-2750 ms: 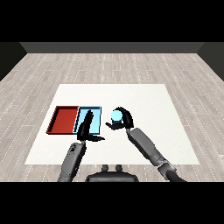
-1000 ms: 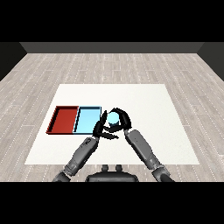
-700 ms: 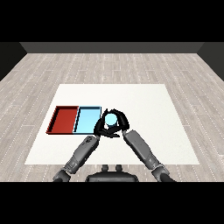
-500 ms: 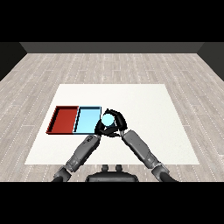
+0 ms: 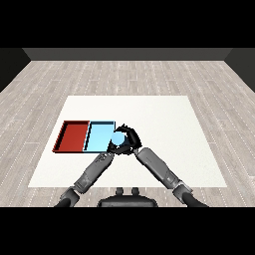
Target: Pick the blue can and put it in the blue box
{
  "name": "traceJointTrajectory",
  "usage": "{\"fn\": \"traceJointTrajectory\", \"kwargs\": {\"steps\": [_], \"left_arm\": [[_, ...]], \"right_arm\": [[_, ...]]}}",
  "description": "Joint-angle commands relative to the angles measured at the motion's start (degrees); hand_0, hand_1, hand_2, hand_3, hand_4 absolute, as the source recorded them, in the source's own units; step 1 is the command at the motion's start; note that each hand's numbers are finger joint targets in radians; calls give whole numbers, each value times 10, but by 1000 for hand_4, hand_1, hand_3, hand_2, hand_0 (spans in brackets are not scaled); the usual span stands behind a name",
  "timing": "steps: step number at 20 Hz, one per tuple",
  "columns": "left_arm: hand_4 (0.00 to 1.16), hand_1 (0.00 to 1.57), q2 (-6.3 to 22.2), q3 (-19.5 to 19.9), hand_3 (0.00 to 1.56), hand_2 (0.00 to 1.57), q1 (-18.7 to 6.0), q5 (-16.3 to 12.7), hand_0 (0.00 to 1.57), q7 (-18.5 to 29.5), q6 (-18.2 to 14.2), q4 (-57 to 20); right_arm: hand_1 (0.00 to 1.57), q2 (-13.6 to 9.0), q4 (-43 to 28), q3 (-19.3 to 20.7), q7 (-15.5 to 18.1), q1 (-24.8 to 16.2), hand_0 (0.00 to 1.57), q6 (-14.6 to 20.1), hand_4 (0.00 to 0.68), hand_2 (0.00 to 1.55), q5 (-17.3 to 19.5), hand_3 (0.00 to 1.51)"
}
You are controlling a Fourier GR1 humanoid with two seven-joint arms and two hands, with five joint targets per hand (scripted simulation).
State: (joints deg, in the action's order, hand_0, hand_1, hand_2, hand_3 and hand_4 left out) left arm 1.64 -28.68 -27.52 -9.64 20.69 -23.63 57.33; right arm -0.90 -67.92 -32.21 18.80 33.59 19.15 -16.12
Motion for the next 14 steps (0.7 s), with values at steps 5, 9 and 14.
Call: {"fn": "traceJointTrajectory", "kwargs": {"steps": [5,9,14], "left_arm": [[706,0,-15,19,0,66,-26,-5,0,5,-29,0],[691,950,-15,-1,849,969,9,-3,950,6,-60,34],[663,575,-15,1,505,710,23,-22,575,57,-41,-9]], "right_arm": [[1455,8,-39,-56,-15,1,1455,41,591,1455,-7,1394],[1442,8,-54,-47,-10,-27,1442,24,604,1451,-8,1393],[1438,8,-36,-15,2,-36,1438,-23,591,1453,-1,1393]]}}
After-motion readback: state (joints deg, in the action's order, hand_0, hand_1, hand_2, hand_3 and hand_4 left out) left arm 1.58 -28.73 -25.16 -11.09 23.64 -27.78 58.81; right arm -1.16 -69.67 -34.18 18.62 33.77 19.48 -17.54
